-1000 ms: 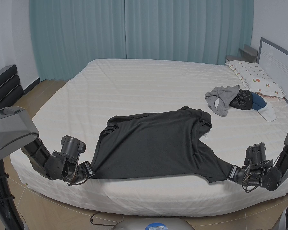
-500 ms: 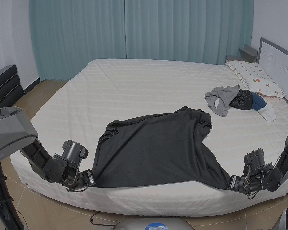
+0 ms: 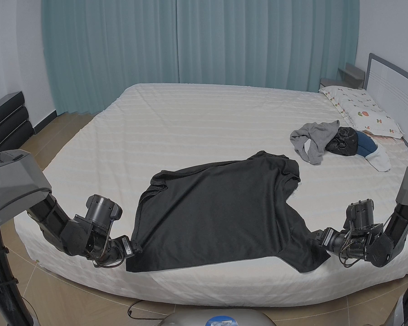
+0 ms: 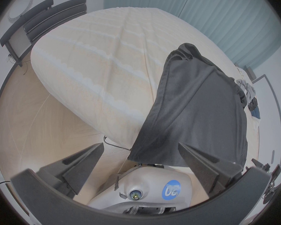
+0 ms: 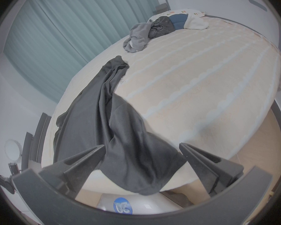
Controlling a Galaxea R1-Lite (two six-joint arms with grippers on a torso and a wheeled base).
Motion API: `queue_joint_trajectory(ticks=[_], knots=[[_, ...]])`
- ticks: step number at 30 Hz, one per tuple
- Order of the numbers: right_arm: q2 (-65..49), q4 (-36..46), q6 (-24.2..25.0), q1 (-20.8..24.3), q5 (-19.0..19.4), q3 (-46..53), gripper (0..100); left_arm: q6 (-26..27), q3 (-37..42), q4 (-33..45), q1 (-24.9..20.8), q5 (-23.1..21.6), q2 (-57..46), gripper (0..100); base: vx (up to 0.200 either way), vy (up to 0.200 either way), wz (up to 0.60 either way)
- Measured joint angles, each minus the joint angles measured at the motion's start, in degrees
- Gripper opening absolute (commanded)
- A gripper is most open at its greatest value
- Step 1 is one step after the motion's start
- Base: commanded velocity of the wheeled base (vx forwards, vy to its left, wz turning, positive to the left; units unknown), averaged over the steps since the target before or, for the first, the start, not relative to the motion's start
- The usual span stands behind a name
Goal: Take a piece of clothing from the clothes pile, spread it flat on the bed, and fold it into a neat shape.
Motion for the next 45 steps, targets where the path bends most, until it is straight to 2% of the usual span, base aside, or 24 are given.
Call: queue_joint_trajectory(ticks=[6, 7, 12, 19, 25, 36, 37, 45], knots=[[4.7, -1.9, 1.7, -0.7, -0.4, -2.1, 100, -1.0, -0.7, -5.0, 1.8, -3.3, 0.4, 100, 0.0, 0.0, 0.0], [5.3, -2.0, 1.8, -0.9, -0.5, -2.4, 0, -1.4, -0.8, -5.7, 2.0, -3.8, 0.6, 100, 0.0, 0.0, 0.0], [7.9, -2.1, 1.9, -1.5, -0.8, -3.6, 0, -3.0, -1.0, -8.0, 2.9, -4.9, 1.4, 100, 0.0, 0.0, 0.0], [9.3, -0.9, 0.9, -2.3, -3.8, -3.3, 0, -3.1, -1.0, -8.3, 3.3, -5.3, 1.7, 100, 0.0, 0.0, 0.0], [7.0, 3.2, -3.9, -3.2, -7.4, -1.7, 0, -3.1, -1.0, -8.4, 3.4, -5.3, 1.8, 100, 0.0, 0.0, 0.0], [1.3, 12.4, -9.4, -3.9, -8.2, 1.4, 0, -3.1, -0.9, -8.4, 3.3, -5.2, 1.9, 100, 0.0, 0.0, 0.0], [1.0, 12.9, -10.2, -3.9, -8.2, 1.7, 100, -3.1, -0.9, -8.4, 3.3, -5.2, 1.9, 100, 0.0, 0.0, 0.0], [-0.9, 13.0, -10.4, -3.9, -8.4, 1.9, 100, -3.1, -0.9, -8.4, 3.3, -5.2, 1.9, 100, 0.0, 0.0, 0.0]])
